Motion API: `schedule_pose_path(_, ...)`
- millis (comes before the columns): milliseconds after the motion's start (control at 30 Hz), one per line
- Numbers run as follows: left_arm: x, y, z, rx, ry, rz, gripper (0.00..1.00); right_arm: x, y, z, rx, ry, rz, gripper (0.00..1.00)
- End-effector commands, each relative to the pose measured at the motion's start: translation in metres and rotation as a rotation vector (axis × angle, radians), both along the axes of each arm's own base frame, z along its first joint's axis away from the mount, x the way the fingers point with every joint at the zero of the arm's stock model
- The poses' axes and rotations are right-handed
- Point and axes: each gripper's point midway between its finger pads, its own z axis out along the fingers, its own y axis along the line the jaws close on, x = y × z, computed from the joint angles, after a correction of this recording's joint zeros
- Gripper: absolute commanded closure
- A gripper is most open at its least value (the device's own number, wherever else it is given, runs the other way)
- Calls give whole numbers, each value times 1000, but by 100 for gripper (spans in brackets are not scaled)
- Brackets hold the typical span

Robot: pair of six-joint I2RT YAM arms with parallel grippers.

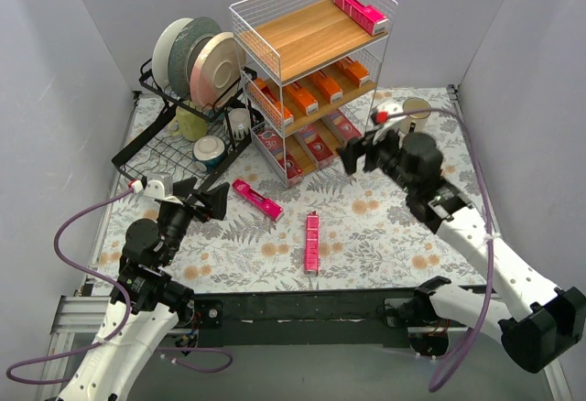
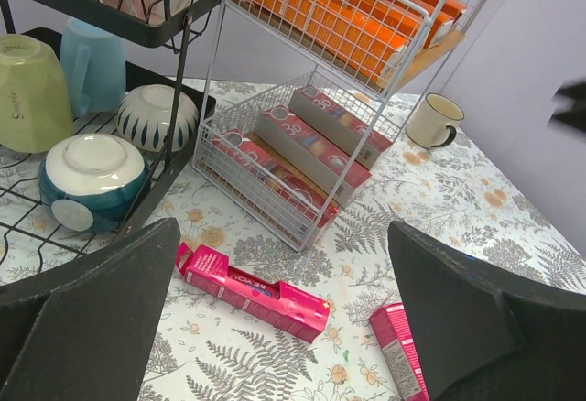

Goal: Place and organize the toothpastes onto the shelf

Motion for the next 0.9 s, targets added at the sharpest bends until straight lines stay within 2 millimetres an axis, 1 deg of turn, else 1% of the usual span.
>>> schedule_pose_path(0, -2, 2, 13, 4, -26, 4, 2, -33, 20, -70, 25, 162, -21, 9)
schedule_pose_path(33, -2, 2, 13, 2, -25, 4, 2, -45, 30, -85, 34, 209, -14, 9)
schedule_pose_path(67, -2, 2, 13, 3, -24, 4, 2, -53, 35, -98, 36, 248, -5, 8)
schedule_pose_path(100, -2, 2, 13, 3, -24, 4, 2, -64, 38, -123, 17, 303, 8, 8)
schedule_pose_path(133, -2, 2, 13, 5, -23, 4, 2, -78, 51, -137, 31, 362, 36, 8)
schedule_pose_path(200, -1, 2, 12, 7, -21, 8, 2, -97, 61, -164, 8, 432, 63, 9)
schedule_pose_path(233, -1, 2, 12, 6, -19, 7, 2, -112, 70, -179, -28, 474, 76, 8)
schedule_pose_path(267, 0, 2, 12, 8, -19, 8, 2, -118, 75, -185, -21, 509, 63, 8)
schedule_pose_path(300, 0, 2, 12, 7, -17, 7, 2, -120, 80, -193, -38, 525, 48, 8)
schedule_pose_path(333, 1, 1, 10, 9, -12, 6, 2, -133, 84, -204, -86, 556, 61, 8)
schedule_pose_path(367, 1, 0, 9, 11, -9, 4, 2, -137, 87, -210, -92, 584, 52, 8)
schedule_pose_path(400, 1, 0, 11, 9, -12, 4, 2, -137, 88, -222, -129, 610, 36, 9)
schedule_pose_path(433, 1, 1, 10, 10, -10, 6, 2, -139, 93, -222, -138, 621, 32, 9)
schedule_pose_path(500, 1, 2, 10, 11, -12, 11, 2, -140, 87, -241, -194, 667, -29, 10)
schedule_pose_path(533, 1, 2, 10, 10, -12, 14, 2, -140, 89, -242, -203, 674, -44, 12)
schedule_pose_path(600, 1, 3, 10, 10, -12, 18, 2, -141, 84, -254, -245, 698, -80, 13)
schedule_pose_path(800, 3, 3, 8, 12, -3, 20, 2, -144, 85, -272, -297, 732, -83, 22)
schedule_pose_path(867, 4, 1, 7, 16, 1, 14, 2, -144, 88, -274, -310, 732, -77, 25)
